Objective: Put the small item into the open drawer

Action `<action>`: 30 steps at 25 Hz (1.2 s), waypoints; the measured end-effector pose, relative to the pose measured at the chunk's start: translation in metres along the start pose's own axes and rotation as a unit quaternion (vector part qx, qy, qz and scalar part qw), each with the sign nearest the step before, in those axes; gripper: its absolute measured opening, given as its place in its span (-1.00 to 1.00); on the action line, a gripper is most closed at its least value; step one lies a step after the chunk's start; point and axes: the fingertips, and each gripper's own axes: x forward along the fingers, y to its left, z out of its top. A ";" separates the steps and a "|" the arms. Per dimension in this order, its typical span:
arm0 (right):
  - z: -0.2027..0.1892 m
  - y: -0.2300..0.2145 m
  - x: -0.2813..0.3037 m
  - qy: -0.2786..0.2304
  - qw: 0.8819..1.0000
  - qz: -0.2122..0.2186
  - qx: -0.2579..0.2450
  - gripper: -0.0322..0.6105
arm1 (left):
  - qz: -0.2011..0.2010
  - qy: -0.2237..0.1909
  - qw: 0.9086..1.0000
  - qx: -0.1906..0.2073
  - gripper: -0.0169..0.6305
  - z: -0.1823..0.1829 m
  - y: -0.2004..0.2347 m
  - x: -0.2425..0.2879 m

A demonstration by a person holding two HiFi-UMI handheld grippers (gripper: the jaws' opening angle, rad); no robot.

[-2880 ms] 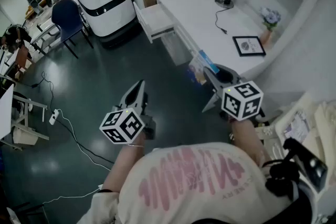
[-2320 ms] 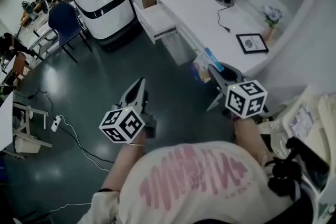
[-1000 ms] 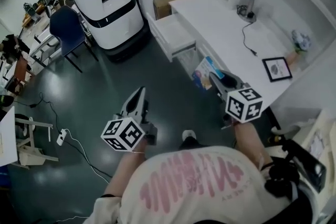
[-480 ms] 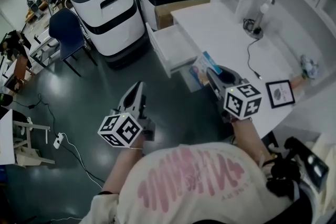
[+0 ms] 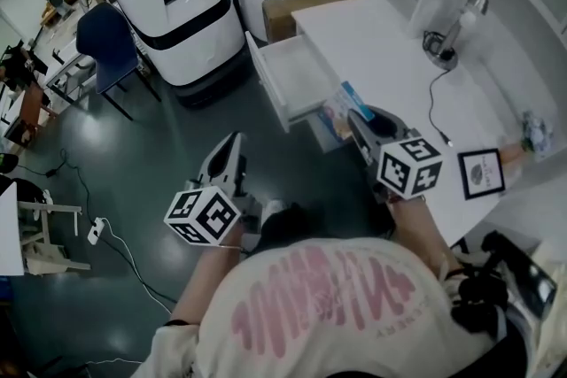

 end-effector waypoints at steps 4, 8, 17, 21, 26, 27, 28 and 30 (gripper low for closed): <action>-0.006 -0.012 0.030 0.019 1.000 -0.002 0.004 -0.60 | 0.009 0.014 1.000 -0.014 -0.85 -0.004 0.025 0.023; -0.005 -0.030 0.068 0.030 0.999 -0.010 0.011 -0.60 | 0.007 0.029 0.999 -0.018 -0.85 -0.001 0.052 0.061; 0.026 -0.067 0.159 0.034 0.998 -0.033 0.039 -0.60 | -0.031 0.046 0.998 -0.013 -0.85 0.043 0.099 0.166; 0.060 -0.079 0.194 0.017 0.998 -0.041 0.053 -0.60 | -0.055 0.040 0.998 -0.003 -0.85 0.080 0.113 0.207; 0.092 -0.089 0.234 0.003 0.997 -0.057 0.045 -0.60 | -0.077 0.037 0.996 0.008 -0.85 0.116 0.135 0.252; 0.094 -0.091 0.242 0.005 0.997 -0.060 0.042 -0.60 | -0.080 0.036 0.996 0.009 -0.85 0.122 0.139 0.260; 0.096 -0.094 0.248 0.007 0.997 -0.064 0.037 -0.60 | -0.082 0.035 0.996 0.010 -0.85 0.126 0.143 0.267; 0.096 -0.101 0.262 0.017 0.997 -0.076 0.020 -0.60 | -0.087 0.039 0.995 0.011 -0.85 0.130 0.150 0.282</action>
